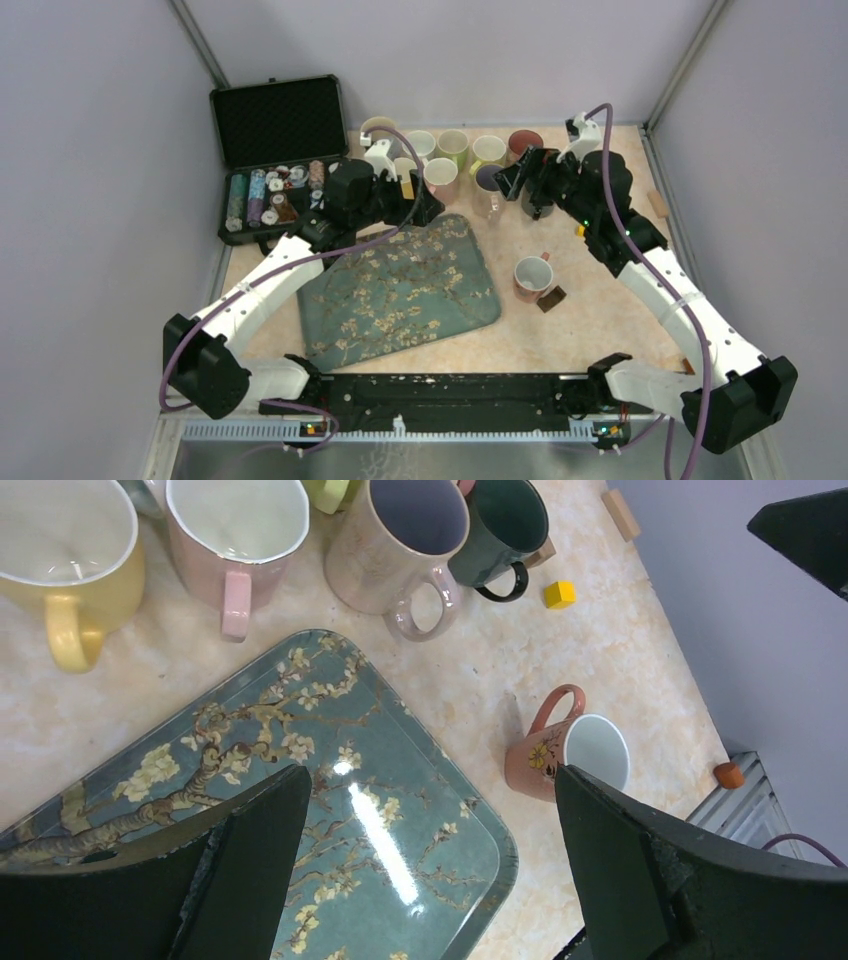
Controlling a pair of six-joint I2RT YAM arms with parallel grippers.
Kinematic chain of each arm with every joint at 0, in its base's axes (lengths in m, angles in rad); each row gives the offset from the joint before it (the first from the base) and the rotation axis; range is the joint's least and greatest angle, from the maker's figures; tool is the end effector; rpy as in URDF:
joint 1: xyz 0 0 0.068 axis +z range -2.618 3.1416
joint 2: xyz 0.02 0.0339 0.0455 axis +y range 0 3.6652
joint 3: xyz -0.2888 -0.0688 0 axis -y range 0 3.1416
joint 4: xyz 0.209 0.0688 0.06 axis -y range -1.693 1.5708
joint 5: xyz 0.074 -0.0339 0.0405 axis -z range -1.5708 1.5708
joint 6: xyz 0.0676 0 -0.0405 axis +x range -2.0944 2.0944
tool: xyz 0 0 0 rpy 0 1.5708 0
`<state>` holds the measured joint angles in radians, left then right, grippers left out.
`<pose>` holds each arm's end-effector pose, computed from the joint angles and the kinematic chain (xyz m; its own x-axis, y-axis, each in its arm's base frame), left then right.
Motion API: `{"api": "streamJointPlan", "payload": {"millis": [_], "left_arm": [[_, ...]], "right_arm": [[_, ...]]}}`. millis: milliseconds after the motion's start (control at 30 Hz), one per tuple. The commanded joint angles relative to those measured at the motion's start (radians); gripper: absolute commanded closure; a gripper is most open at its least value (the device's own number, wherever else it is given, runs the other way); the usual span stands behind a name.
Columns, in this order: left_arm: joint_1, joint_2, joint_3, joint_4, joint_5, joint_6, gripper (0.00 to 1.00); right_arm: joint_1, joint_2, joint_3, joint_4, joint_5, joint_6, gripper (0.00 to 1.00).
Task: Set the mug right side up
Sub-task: Reset both arms
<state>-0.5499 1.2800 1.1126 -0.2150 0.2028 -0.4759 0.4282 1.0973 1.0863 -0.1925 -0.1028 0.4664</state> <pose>0.2345 -0.1597 0.3622 -0.5903 -0.1645 -0.7902 0.4509 0.7448 -0.4919 0.2121 0.1044 0.3997 -0.3911 0.3132 -0.8654 -0.3679 0.8087 0.4589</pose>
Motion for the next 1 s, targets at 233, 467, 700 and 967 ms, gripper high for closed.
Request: {"api": "streamJointPlan", "payload": {"millis": [233, 467, 700, 967], "left_arm": [[0.004, -0.035, 0.039, 0.027, -0.018, 0.016, 0.01], [0.004, -0.035, 0.034, 0.025, -0.015, 0.020, 0.01], [0.004, -0.037, 0.028, 0.026, -0.010, 0.020, 0.01], [0.005, -0.038, 0.024, 0.030, 0.002, 0.024, 0.01]], "right_arm": [[0.003, -0.018, 0.006, 0.064, 0.008, 0.012, 0.01], [0.003, -0.024, 0.001, 0.064, 0.012, 0.011, 0.01], [0.003, -0.027, -0.004, 0.061, 0.013, 0.012, 0.01], [0.003, -0.025, -0.006, 0.062, 0.012, 0.018, 0.01]]}}
